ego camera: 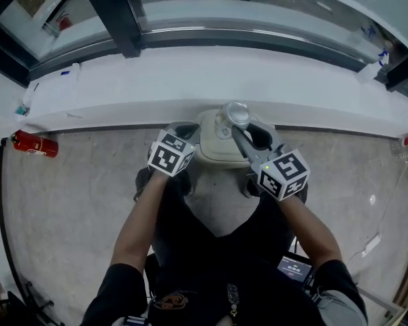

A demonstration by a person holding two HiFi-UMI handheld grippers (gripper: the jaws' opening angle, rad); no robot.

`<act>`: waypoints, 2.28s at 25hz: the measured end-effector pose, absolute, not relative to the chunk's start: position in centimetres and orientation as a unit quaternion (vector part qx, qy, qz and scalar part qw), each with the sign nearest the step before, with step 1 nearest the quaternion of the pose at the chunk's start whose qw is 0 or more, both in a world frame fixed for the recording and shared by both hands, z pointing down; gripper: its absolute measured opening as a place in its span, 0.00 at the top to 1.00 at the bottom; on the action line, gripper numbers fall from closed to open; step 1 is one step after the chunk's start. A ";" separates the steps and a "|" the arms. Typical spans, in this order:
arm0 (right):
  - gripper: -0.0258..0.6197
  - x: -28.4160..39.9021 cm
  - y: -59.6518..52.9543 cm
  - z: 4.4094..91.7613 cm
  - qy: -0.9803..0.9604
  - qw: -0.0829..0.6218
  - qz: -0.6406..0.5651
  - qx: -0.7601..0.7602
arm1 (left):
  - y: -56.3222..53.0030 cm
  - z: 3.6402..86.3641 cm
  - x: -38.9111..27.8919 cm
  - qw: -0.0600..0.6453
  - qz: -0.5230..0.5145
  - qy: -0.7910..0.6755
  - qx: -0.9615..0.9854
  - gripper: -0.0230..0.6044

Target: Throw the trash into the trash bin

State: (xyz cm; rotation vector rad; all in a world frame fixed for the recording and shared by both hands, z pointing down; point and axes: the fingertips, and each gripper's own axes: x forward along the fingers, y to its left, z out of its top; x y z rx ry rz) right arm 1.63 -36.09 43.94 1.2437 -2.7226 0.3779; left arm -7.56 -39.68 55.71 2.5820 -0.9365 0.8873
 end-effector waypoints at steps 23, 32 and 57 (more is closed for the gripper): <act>0.81 0.4 -34.8 42.2 -0.906 0.067 0.101 0.405 | -40.5 68.8 -8.8 0.193 0.446 -0.254 0.836 0.96; 0.81 0.5 -33.1 39.1 -0.907 0.055 0.072 0.411 | -40.4 68.4 -9.1 0.194 0.416 -0.279 0.844 0.97; 0.81 1.5 -38.1 52.0 -0.859 0.149 0.153 0.466 | -39.8 59.4 -8.4 0.125 0.336 -0.312 0.880 0.96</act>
